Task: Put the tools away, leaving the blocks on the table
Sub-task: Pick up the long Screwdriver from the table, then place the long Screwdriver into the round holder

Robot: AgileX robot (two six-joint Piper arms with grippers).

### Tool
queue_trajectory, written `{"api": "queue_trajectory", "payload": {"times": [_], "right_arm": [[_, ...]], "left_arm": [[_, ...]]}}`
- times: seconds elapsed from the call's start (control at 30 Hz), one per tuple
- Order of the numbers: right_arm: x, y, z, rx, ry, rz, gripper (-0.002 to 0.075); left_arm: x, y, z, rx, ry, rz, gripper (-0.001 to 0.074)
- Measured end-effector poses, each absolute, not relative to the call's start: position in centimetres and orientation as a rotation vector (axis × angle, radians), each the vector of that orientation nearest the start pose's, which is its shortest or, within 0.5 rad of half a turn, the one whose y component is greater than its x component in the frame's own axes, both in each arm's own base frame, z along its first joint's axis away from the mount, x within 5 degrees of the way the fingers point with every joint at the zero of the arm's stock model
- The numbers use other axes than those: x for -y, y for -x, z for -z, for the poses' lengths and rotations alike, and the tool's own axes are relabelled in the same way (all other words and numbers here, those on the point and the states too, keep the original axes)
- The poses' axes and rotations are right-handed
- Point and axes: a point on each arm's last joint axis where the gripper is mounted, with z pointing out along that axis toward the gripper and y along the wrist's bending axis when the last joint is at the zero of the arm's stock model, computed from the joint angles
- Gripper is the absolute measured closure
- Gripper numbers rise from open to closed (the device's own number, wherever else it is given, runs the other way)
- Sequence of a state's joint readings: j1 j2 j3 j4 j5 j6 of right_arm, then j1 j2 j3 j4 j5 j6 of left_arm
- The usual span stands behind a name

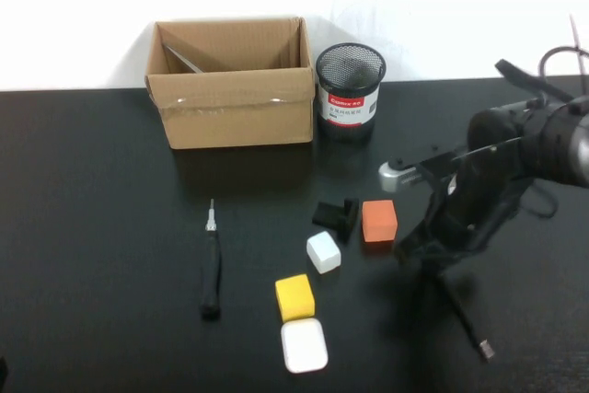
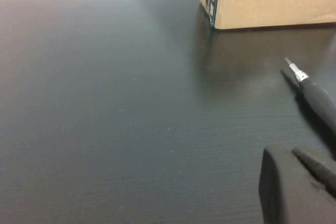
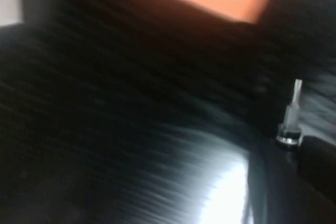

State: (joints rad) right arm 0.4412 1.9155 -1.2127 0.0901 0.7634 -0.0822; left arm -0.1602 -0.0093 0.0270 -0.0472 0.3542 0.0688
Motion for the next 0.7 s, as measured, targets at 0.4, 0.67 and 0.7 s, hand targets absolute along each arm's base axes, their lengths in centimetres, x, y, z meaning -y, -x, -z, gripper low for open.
{"api": "queue_trajectory", "payload": {"times": [0.4, 0.67, 0.7], "right_arm": [[-16.5, -35.2, -28.3, -2.008, 0.516, -0.211, 0.0687], [-18.5, -37.8, -29.2, -1.508, 0.424, -0.370, 0.0687], [-18.7, -38.0, -28.8, -1.470, 0.417, -0.383, 0.0687]], "left_arm": [[1.0, -5.2, -17.3, -1.847, -0.183, 0.109, 0.0738], [1.0, -5.2, -17.3, -1.847, -0.183, 0.109, 0.0738], [1.0, -5.2, -17.3, -1.847, -0.183, 0.109, 0.0738]]}}
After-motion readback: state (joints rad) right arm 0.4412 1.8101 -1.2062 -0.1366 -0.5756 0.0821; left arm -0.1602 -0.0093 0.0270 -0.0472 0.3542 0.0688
